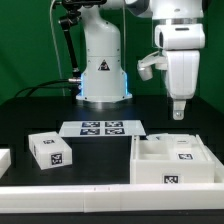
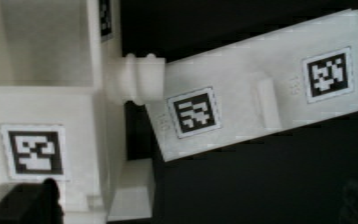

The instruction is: Assemble cabinet

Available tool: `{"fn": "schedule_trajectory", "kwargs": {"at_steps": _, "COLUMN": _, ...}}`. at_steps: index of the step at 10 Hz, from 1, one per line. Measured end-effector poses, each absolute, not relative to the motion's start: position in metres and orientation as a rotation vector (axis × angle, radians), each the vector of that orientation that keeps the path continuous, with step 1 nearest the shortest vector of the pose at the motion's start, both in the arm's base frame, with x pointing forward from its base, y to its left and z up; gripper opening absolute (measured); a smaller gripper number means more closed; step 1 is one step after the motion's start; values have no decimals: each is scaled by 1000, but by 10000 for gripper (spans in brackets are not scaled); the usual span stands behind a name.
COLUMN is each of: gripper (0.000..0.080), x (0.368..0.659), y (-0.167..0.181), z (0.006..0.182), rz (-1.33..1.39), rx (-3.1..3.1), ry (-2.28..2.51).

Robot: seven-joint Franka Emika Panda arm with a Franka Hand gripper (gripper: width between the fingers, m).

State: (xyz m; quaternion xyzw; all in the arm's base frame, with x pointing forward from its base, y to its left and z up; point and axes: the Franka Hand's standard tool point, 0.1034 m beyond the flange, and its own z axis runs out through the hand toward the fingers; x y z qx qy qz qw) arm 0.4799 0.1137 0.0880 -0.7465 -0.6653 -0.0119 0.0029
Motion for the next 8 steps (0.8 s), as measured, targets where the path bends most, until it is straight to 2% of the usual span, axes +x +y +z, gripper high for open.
{"fn": "schedule_trajectory", "kwargs": {"at_steps": 3, "gripper": 796, "x": 479, "y": 112, "z": 87, "rz": -39, "rx": -2305, "ry": -2126}}
{"fn": "schedule_trajectory", "kwargs": {"at_steps": 8, "gripper": 796, "x": 464, "y": 111, "z": 72, "rz": -4, "rx": -2020, "ry": -2385}}
